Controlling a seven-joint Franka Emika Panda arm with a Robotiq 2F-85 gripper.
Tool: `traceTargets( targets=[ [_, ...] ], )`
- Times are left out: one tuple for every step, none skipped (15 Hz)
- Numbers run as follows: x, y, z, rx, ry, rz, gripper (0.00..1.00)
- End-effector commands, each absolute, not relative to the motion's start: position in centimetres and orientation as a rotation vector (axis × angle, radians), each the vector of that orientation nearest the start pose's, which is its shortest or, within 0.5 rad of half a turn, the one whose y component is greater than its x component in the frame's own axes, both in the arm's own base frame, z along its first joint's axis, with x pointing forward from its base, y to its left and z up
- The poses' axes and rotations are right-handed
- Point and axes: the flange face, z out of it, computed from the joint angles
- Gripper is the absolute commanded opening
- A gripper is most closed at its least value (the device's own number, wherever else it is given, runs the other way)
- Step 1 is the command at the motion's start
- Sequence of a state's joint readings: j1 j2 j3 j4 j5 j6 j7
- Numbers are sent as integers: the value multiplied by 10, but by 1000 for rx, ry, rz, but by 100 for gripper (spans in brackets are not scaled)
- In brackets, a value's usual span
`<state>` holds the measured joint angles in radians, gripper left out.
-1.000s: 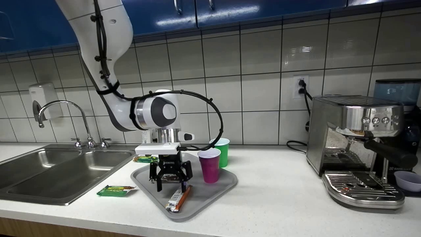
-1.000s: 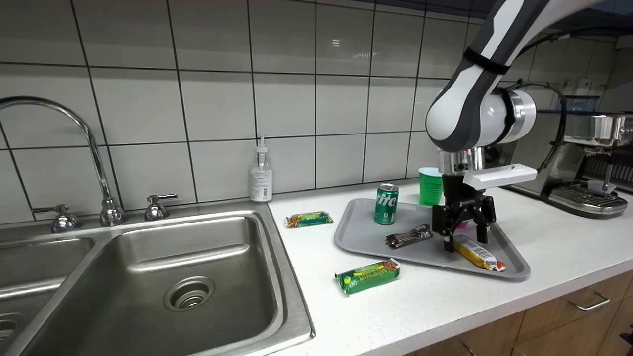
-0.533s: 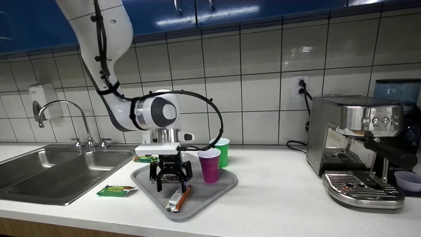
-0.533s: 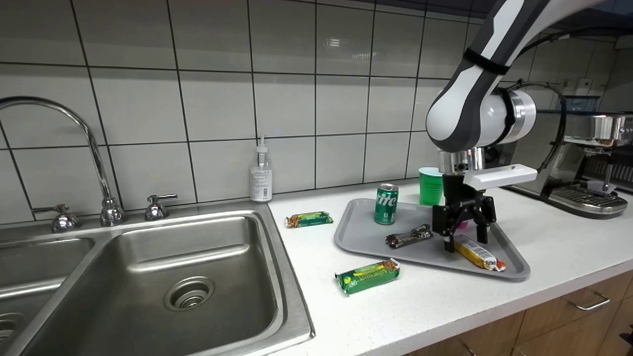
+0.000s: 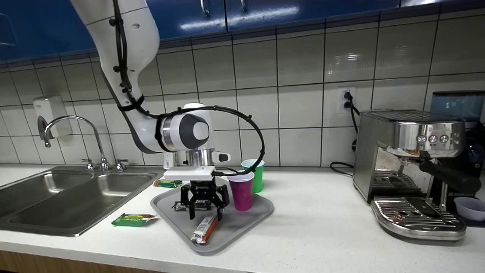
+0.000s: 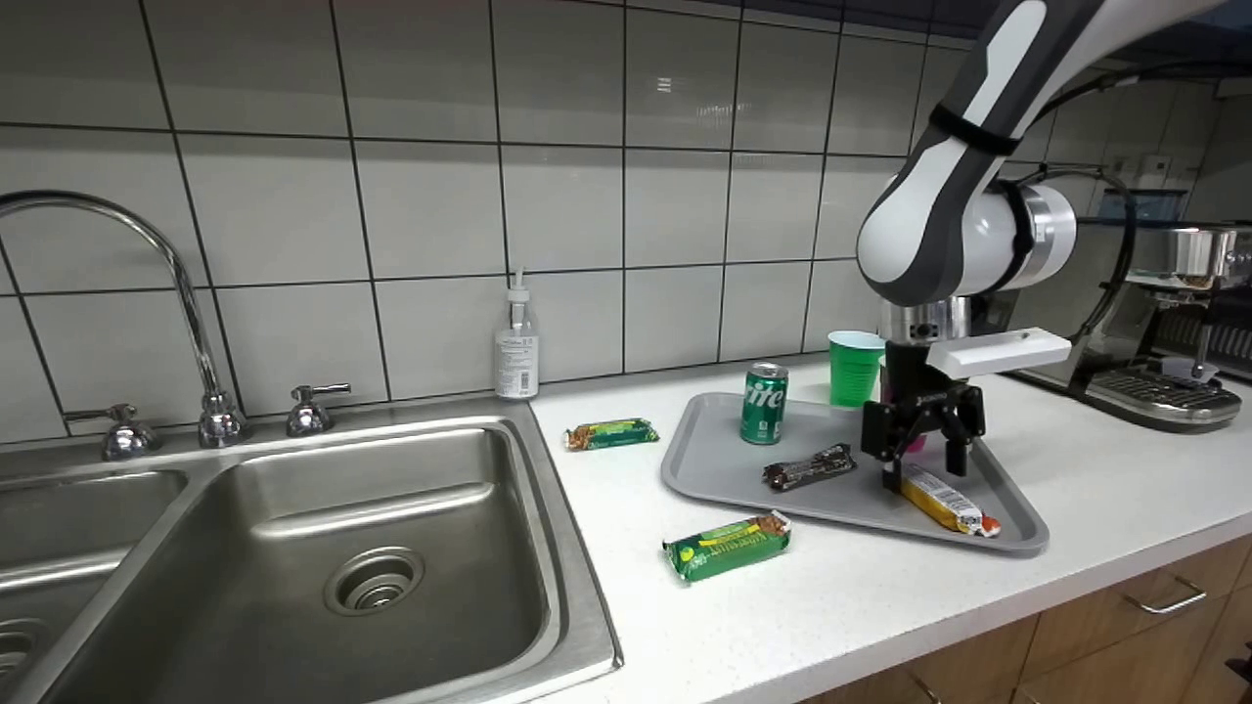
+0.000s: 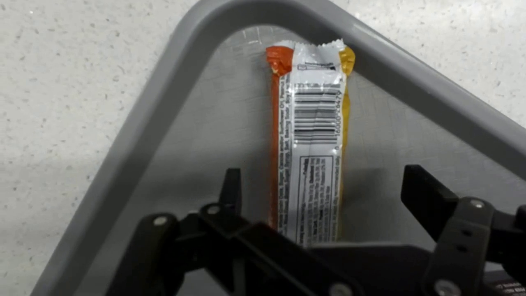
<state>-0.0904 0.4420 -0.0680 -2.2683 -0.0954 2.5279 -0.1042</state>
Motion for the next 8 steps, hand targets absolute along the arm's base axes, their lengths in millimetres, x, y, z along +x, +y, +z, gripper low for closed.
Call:
traceTargets(
  targets=[
    [506,-90,142,-3164,-99,237,100],
    [506,-91,140,-3164,-105,232,100],
    [506,-91,138,-3163,-112,229,100],
    [506,-92,136,-3162,-117,226,100],
    [506,-92,135,-3160,-122,224,100],
    [505,-91,134,-3158,-126,224,100],
    [505,-91,133,-3158,-131,226,100],
    [505,-91,133,-3159,-133,226,100]
  ],
)
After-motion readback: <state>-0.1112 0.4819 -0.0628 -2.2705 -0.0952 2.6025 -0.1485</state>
